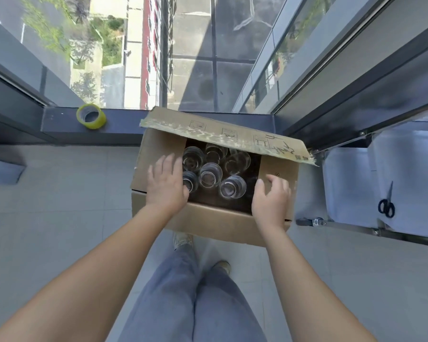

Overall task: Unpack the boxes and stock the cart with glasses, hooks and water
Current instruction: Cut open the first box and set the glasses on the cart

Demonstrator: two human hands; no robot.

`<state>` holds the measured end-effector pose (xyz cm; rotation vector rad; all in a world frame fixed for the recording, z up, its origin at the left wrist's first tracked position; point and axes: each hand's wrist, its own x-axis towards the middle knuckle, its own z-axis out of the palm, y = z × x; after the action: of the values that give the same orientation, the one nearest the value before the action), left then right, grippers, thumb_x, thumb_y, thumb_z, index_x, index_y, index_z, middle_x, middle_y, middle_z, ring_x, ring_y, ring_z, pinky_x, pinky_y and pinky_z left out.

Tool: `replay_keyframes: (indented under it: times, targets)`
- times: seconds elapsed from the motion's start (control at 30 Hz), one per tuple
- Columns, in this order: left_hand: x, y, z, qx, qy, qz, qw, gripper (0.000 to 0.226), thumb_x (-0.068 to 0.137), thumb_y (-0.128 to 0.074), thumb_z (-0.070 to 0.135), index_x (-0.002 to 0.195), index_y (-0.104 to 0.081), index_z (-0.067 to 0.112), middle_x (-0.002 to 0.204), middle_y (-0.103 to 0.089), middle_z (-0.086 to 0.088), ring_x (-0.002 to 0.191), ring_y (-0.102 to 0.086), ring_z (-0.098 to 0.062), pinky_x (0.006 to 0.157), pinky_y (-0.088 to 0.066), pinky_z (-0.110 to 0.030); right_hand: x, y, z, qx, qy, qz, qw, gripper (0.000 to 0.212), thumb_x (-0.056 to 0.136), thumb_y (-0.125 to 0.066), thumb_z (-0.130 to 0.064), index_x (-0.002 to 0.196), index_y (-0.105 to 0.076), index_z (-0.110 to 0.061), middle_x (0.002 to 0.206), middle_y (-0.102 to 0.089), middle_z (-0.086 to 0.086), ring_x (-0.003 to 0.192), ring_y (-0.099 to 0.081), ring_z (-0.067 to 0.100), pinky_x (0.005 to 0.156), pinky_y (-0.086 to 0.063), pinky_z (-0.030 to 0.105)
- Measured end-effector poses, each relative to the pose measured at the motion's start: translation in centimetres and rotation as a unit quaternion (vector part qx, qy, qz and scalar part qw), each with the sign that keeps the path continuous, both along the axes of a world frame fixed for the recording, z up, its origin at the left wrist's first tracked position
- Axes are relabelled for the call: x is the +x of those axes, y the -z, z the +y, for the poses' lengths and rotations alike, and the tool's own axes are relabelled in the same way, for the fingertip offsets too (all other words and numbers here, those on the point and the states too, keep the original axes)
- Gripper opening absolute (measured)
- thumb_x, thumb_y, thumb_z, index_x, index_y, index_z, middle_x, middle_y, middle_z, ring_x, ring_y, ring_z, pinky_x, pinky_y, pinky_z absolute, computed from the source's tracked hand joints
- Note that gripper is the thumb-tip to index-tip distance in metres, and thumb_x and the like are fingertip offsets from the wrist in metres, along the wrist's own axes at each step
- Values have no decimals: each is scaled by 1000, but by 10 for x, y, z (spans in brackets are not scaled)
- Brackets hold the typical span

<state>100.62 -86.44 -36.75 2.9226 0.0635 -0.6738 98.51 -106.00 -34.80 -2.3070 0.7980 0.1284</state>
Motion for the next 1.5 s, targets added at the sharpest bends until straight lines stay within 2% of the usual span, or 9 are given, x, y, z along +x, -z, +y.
replay_keyframes:
  times: [0.27,0.53,0.73,0.9,0.97,1.07,1.2,1.3,1.5]
  targets:
    - [71,-12,-12,-73,-13,-80,994,78,89,-46,17,150,1,9,158,7,-6,146,4,-24,117,-3,-42,71,-17,6,7,-85,-34,996,71,93,-47,-12,151,-8,-18,157,-16,0,144,-14,15,117,-11,35]
    - [143,8,-11,13,146,-29,989,89,92,-54,33,150,10,11,158,15,-5,145,12,-24,115,-3,-50,140,15,-2,-135,-301,179,927,90,88,-60,-38,151,1,-17,159,7,-3,146,5,17,116,-5,44]
    - [158,39,-15,31,129,14,991,47,87,-54,10,131,-39,16,135,-43,-6,128,-38,-25,110,-18,-53,160,37,1,-219,-339,214,890,42,87,-55,-11,127,-44,-17,131,-50,4,126,-42,24,108,-27,45]
    - [167,42,-18,36,137,21,990,44,83,-56,6,124,-44,16,126,-47,-7,120,-43,-27,103,-28,-44,166,42,-5,-208,-343,208,892,41,84,-50,0,121,-47,-17,124,-53,5,117,-48,27,101,-30,39]
    - [164,36,-22,64,160,14,985,54,83,-58,8,132,-35,13,133,-41,-10,126,-37,-29,109,-21,-50,165,41,-2,-240,-345,230,878,50,86,-51,-5,134,-37,-15,137,-45,9,129,-40,27,110,-22,42]
    - [133,27,-32,92,200,-29,975,70,93,-45,14,147,-2,3,154,-8,-19,143,-8,-34,114,-5,-52,139,34,14,-328,-369,235,837,69,95,-39,-13,149,4,-6,157,1,19,145,0,31,117,-1,44]
    - [63,14,-59,44,244,1,969,57,99,-17,13,146,12,-4,155,11,-22,143,12,-36,115,7,-45,61,28,36,-248,-413,218,849,66,100,-30,-14,146,15,0,155,16,19,145,11,30,117,1,36]
    - [31,13,-80,-53,212,68,973,55,102,-27,18,149,-4,1,157,-7,-15,146,-4,-27,118,-4,-36,24,24,31,-177,-368,314,857,69,98,-37,-17,148,8,0,157,7,19,145,6,30,118,-4,35]
    - [5,5,-117,-251,86,91,960,49,93,-42,11,143,-38,15,142,-45,-4,131,-40,-20,106,-32,-31,5,-12,-6,-233,-288,346,862,63,100,-30,-26,149,1,-3,156,1,21,143,0,41,113,-6,55]
